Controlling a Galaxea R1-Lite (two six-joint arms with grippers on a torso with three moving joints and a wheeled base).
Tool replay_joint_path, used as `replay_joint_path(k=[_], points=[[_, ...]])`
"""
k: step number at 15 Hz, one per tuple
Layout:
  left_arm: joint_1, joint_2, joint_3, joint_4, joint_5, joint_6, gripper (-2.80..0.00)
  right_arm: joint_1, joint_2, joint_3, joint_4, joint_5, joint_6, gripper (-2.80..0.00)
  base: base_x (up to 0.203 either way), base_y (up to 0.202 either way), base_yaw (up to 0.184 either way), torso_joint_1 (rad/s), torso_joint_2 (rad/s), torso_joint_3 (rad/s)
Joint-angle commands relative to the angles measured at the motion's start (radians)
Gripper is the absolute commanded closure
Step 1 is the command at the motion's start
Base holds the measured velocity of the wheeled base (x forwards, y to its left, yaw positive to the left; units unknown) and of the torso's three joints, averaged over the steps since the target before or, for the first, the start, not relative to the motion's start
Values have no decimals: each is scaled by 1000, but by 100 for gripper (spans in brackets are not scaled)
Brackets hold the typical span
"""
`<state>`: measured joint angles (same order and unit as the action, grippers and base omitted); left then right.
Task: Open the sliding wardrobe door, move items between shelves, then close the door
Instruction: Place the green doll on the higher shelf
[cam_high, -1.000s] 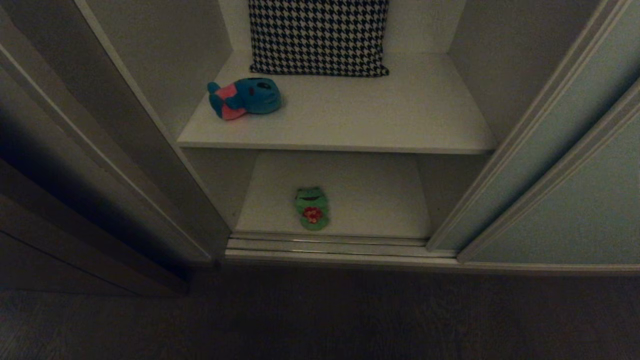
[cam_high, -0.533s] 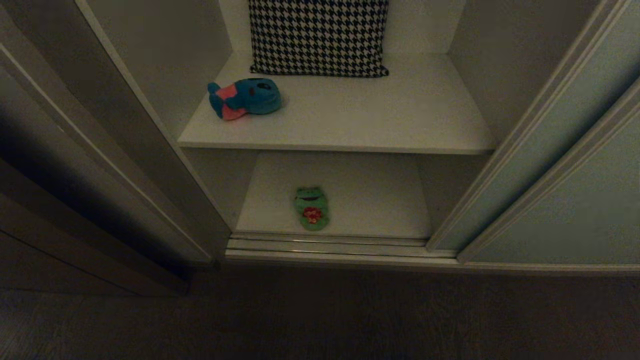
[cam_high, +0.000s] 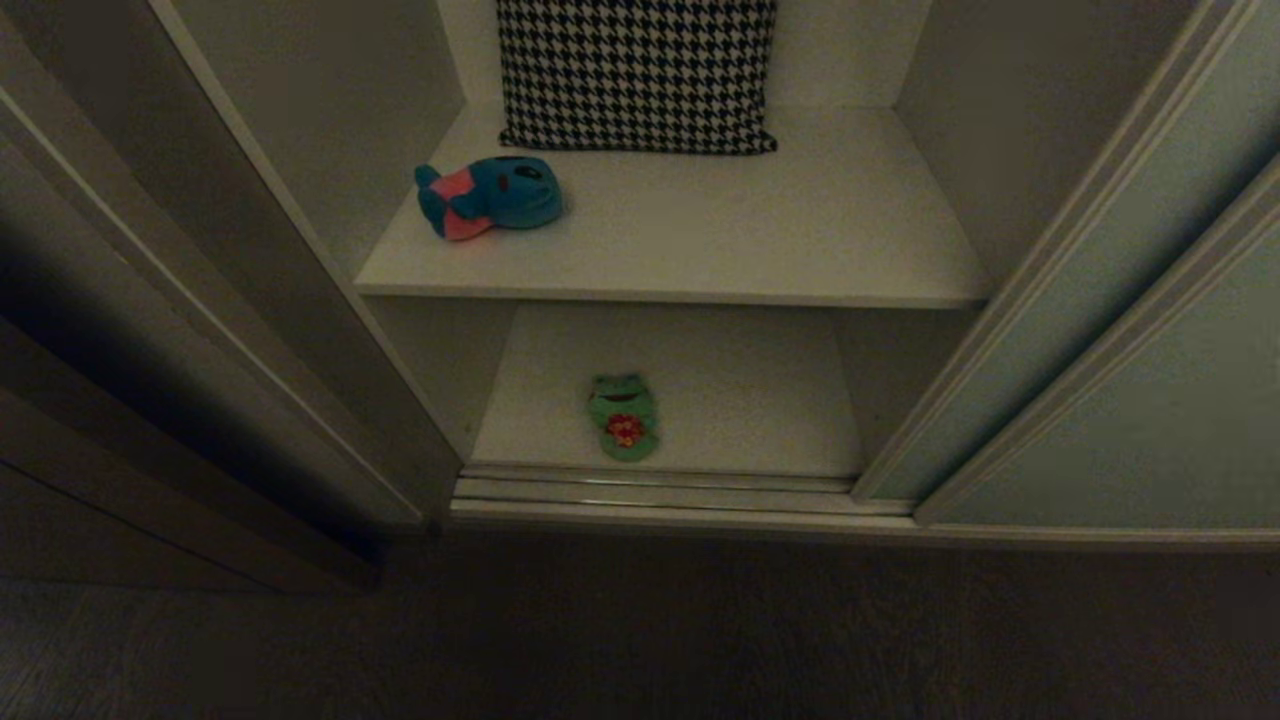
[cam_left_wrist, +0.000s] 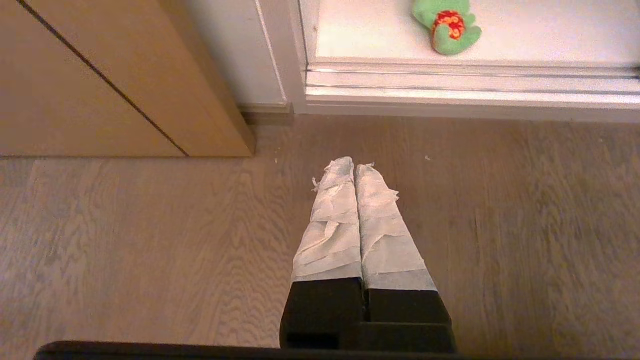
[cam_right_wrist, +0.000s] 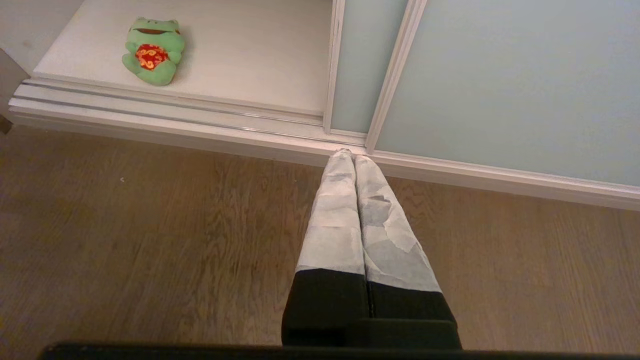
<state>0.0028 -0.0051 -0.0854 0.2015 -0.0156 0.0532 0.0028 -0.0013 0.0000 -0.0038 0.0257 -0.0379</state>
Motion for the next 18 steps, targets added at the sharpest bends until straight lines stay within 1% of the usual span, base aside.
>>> replay_joint_path(k=[1, 4, 12, 14, 18], points=[[0, 7, 3, 7, 5, 11, 0, 0, -2, 0, -1, 0, 0, 0, 0, 0, 0, 0, 0, 0], [0, 7, 2, 4, -13, 7, 0, 0, -2, 0, -1, 0, 0, 0, 0, 0, 0, 0, 0, 0], [0, 7, 3, 4, -10, -6, 0, 0, -2, 0, -1, 0, 0, 0, 0, 0, 0, 0, 0, 0], [1, 7, 3, 4, -9, -24, 0, 0, -2, 0, -1, 0, 0, 0, 0, 0, 0, 0, 0, 0], [0, 7, 3, 4, -7, -26, 0, 0, -2, 0, -1, 0, 0, 0, 0, 0, 0, 0, 0, 0]])
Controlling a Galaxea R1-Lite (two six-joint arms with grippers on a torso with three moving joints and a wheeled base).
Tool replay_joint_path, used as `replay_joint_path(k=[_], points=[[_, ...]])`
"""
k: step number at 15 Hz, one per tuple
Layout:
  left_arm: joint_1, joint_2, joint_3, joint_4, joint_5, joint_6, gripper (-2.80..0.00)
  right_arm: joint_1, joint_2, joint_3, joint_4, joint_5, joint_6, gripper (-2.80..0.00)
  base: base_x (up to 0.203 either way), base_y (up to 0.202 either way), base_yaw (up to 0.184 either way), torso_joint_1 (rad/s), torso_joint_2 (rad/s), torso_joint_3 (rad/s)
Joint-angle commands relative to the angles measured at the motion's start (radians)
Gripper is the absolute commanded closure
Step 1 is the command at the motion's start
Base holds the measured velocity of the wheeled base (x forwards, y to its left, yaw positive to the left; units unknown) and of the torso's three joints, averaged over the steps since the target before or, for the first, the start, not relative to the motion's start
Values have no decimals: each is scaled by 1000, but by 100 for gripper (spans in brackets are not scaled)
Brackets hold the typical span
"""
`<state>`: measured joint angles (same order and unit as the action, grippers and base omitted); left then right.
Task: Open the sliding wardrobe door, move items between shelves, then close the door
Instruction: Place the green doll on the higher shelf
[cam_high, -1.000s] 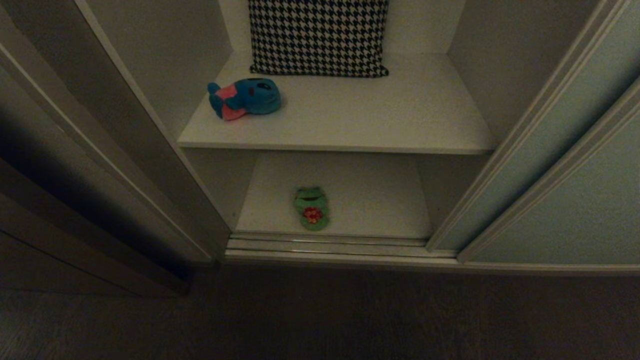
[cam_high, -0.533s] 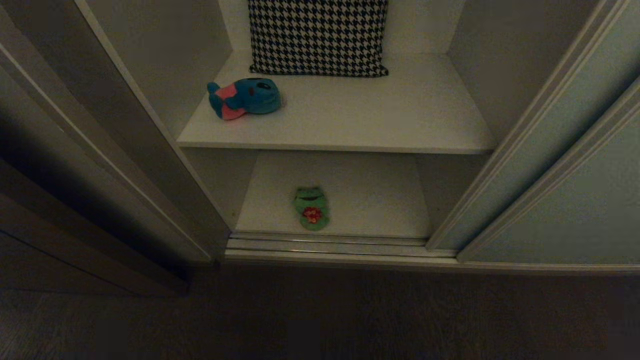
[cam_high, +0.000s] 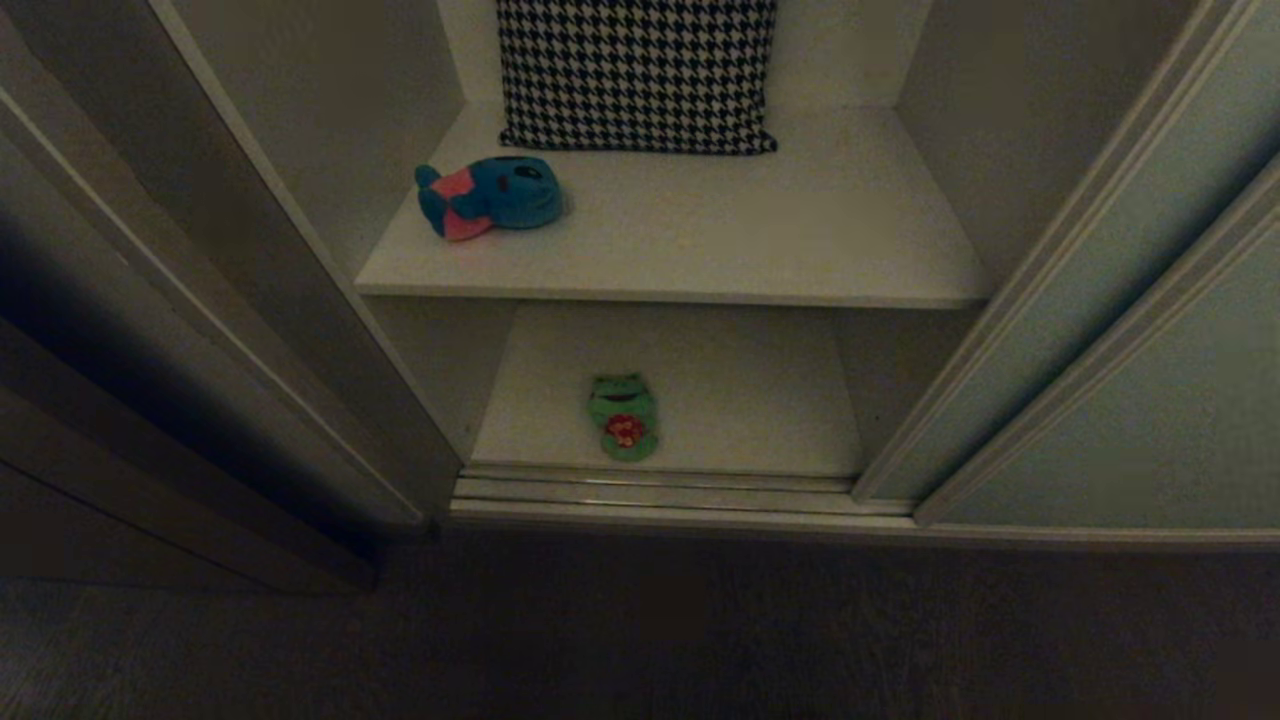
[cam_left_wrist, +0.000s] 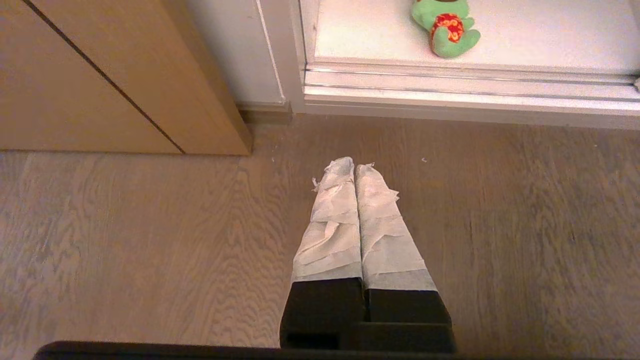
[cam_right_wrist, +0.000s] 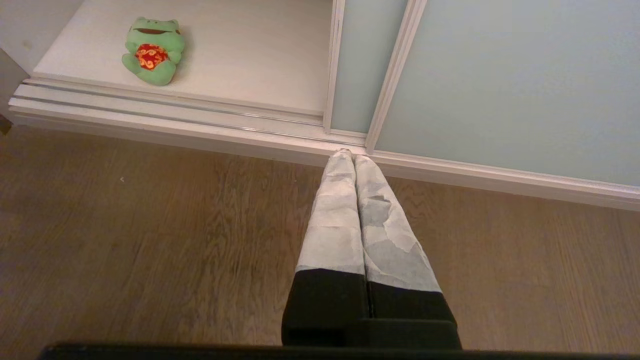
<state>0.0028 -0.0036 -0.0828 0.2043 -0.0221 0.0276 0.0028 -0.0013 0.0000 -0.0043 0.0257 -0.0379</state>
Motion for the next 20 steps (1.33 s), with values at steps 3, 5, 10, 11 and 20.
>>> replay_joint_path(k=[3, 5, 10, 11, 20], points=[[0, 5, 0, 1, -1, -3, 0, 0, -2, 0, 0, 0, 0, 0, 0, 0, 0, 1, -1, -24], [0, 5, -2, 1, -1, -3, 0, 0, -2, 0, 0, 0, 0, 0, 0, 0, 0, 3, 1, -145], [0, 5, -2, 1, 7, -3, 0, 0, -2, 0, 0, 0, 0, 0, 0, 0, 0, 3, 2, -189], [0, 5, -2, 3, 7, -3, 0, 0, -2, 0, 0, 0, 0, 0, 0, 0, 0, 2, 1, -197], [0, 5, -2, 3, 5, 0, 0, 0, -2, 0, 0, 0, 0, 0, 0, 0, 0, 5, 4, -196]])
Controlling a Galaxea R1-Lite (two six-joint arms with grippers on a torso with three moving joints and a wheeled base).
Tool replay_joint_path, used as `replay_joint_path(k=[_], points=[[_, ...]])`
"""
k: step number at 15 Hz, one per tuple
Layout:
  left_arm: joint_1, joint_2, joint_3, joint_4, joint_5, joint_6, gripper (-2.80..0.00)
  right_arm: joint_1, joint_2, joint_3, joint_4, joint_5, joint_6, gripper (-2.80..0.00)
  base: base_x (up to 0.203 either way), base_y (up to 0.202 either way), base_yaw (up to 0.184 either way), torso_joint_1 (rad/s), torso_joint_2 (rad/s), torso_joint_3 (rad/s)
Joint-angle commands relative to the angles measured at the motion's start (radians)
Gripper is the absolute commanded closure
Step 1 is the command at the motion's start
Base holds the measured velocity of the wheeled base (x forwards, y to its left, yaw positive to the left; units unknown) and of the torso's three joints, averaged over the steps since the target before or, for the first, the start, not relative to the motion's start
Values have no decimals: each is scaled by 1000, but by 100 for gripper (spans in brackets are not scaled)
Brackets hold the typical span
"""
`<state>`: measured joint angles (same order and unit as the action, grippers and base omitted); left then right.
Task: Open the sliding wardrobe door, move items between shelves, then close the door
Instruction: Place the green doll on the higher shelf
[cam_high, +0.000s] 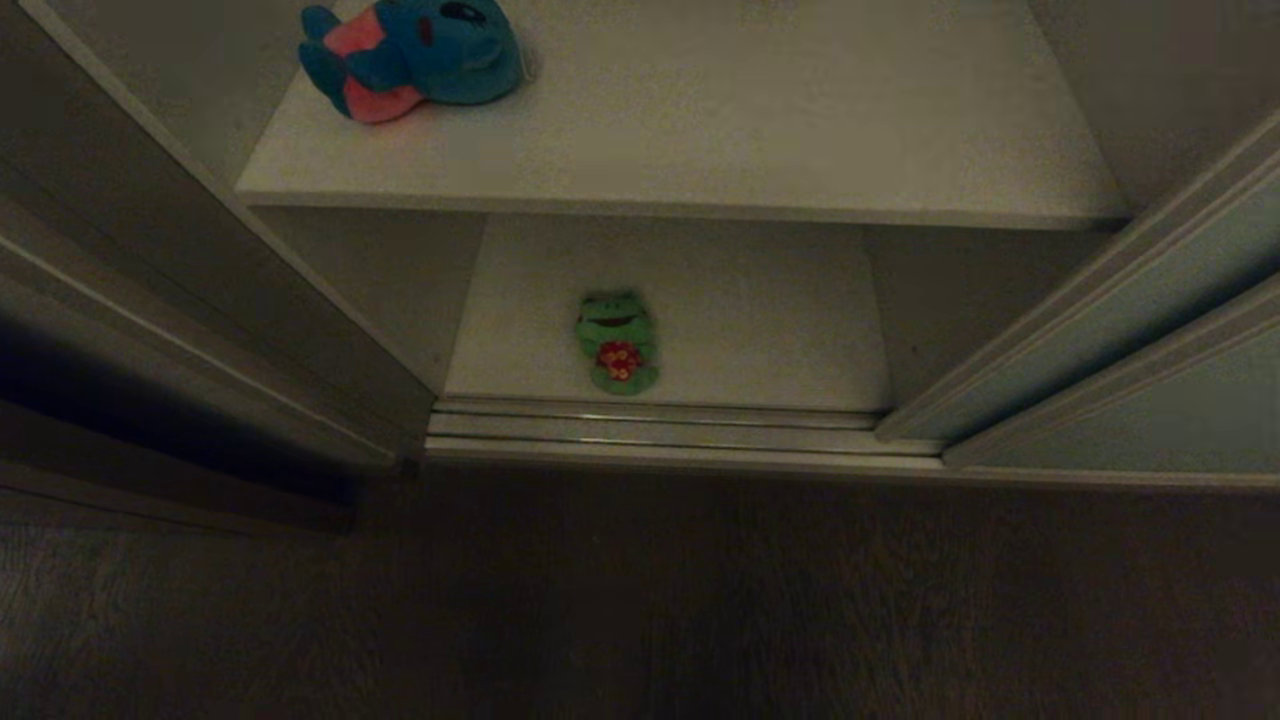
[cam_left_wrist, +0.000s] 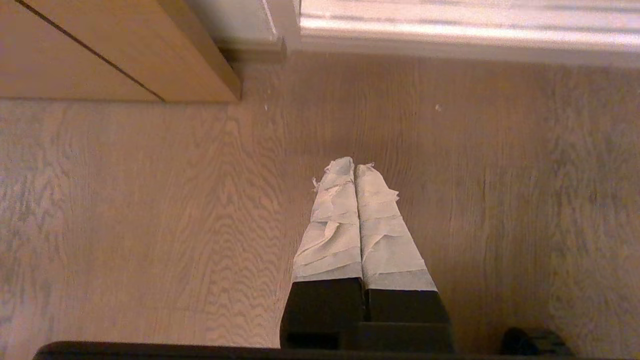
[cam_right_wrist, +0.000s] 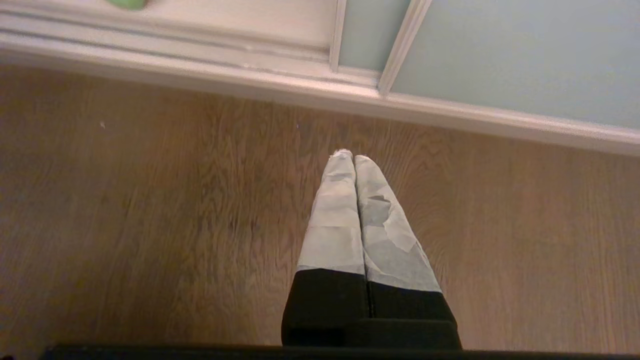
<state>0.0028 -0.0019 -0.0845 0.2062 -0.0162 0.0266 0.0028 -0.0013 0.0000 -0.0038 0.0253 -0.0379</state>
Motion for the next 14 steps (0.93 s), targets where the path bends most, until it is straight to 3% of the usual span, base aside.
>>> replay_joint_path(k=[1, 14], points=[[0, 3, 0, 1, -1, 3, 0, 0, -2, -1, -1, 1, 0, 0, 0, 0, 0, -2, 2, -199], [0, 3, 0, 2, -1, 4, 0, 0, -2, 0, -1, 1, 0, 0, 0, 0, 0, 4, 2, -197]])
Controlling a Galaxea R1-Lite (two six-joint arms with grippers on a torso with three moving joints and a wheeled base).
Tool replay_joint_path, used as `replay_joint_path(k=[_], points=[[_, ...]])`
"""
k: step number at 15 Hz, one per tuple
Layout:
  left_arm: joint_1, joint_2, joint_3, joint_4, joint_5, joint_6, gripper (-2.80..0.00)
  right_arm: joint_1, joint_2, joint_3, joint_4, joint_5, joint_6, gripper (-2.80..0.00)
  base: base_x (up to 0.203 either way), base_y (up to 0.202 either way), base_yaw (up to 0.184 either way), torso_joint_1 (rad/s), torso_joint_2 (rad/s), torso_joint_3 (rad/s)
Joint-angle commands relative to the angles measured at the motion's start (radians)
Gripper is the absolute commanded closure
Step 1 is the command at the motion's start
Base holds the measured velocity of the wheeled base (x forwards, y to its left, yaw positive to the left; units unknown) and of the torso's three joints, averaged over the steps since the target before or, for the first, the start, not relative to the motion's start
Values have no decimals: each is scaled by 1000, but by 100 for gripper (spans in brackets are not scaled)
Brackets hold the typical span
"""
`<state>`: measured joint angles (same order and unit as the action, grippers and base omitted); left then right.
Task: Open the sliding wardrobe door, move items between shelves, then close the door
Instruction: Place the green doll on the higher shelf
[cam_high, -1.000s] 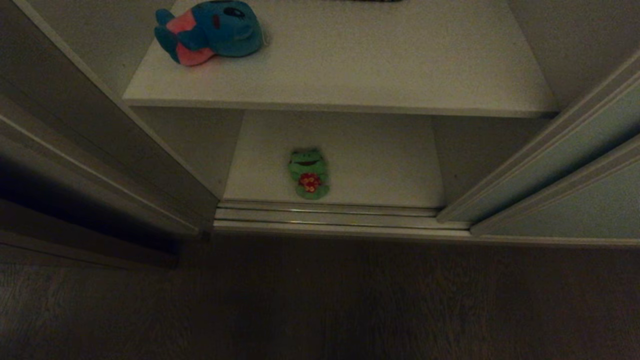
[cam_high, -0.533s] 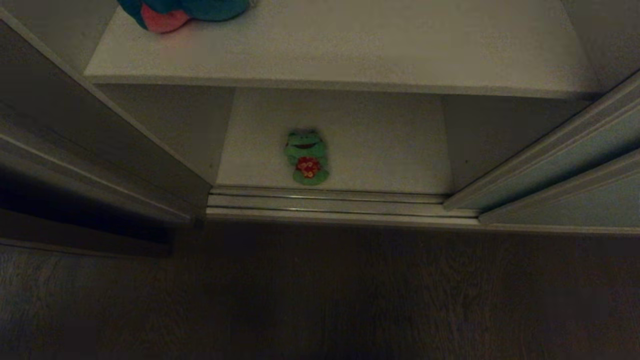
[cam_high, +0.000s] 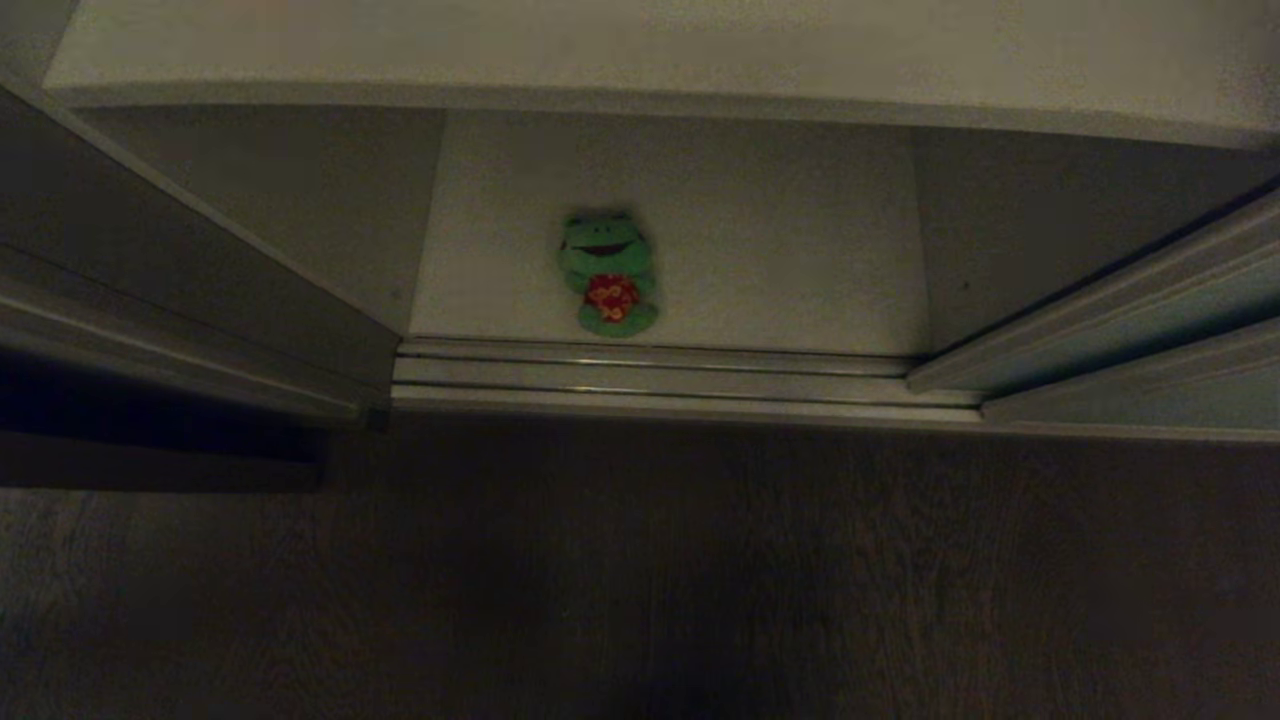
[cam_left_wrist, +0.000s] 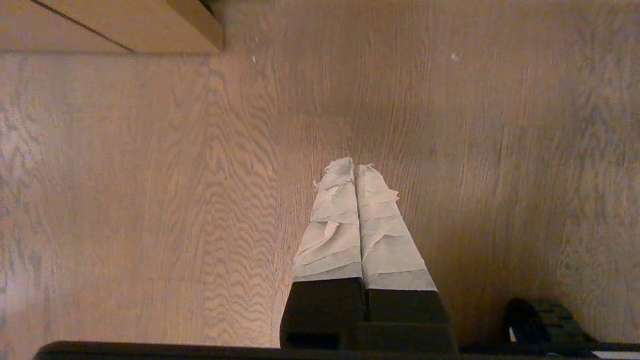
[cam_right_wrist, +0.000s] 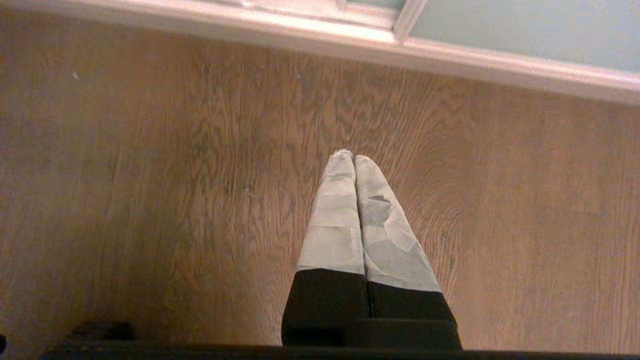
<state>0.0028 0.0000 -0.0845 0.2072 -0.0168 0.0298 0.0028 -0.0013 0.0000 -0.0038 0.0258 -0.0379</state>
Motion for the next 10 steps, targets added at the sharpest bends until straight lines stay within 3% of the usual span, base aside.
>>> replay_joint_path(k=[1, 5, 10], points=[[0, 2, 0, 1, 0, 1, 0, 0, -2, 0, -1, 0, 0, 0, 0, 0, 0, 2, 7, -189], [1, 2, 2, -3, 0, -2, 0, 0, -2, 0, -1, 0, 0, 0, 0, 0, 0, 6, 4, -178], [0, 2, -5, 3, 4, 52, 0, 0, -2, 0, -1, 0, 0, 0, 0, 0, 0, 1, 3, -18]])
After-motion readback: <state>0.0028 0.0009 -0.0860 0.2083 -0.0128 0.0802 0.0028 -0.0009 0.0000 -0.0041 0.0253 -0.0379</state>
